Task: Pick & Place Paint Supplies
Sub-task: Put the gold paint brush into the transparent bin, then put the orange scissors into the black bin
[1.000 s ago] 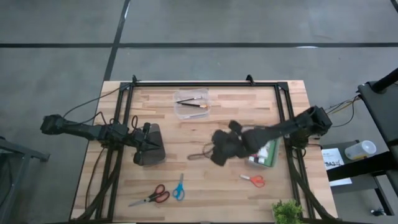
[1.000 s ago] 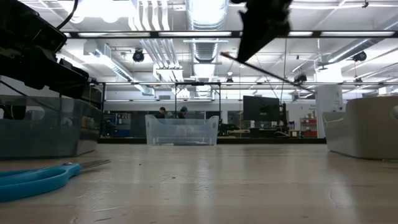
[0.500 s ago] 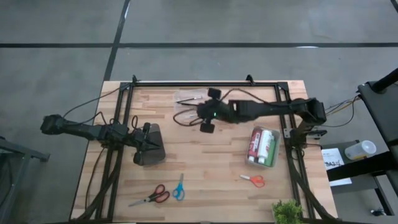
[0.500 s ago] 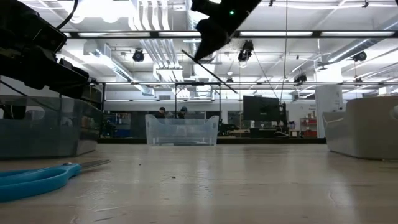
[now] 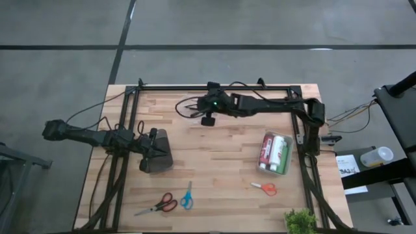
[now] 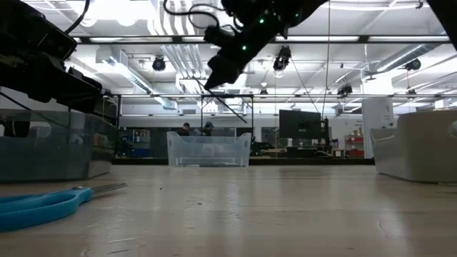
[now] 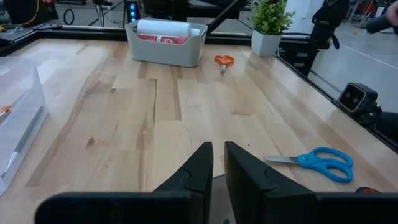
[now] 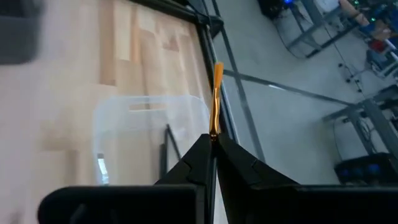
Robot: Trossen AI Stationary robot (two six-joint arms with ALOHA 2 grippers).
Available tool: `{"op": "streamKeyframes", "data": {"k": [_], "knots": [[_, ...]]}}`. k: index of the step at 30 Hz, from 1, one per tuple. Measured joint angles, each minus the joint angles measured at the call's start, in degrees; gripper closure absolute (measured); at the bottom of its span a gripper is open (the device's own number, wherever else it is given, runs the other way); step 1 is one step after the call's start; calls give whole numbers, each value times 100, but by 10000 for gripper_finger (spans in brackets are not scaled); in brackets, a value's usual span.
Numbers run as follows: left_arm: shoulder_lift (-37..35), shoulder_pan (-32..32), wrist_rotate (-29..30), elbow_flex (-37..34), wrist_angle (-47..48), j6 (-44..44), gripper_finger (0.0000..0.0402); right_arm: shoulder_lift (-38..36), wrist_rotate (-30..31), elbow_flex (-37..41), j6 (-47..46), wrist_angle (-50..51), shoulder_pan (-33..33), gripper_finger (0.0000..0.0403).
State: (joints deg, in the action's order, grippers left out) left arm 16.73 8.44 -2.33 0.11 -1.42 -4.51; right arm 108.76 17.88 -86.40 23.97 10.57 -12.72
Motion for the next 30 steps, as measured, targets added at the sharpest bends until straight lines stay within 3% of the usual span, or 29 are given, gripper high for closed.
{"op": "streamKeyframes", "data": {"k": [9, 22, 30], "knots": [[2, -1, 0, 0, 1, 19, 351, 929, 1, -779, 60, 205, -253, 388], [2, 3, -22, -1, -1, 20, 351, 2139, 11, -2174, -750, 1899, -436, 385], [-2, 3, -24, 1, -1, 20, 351, 2437, -33, -2869, -1070, 2430, -433, 308]]}}
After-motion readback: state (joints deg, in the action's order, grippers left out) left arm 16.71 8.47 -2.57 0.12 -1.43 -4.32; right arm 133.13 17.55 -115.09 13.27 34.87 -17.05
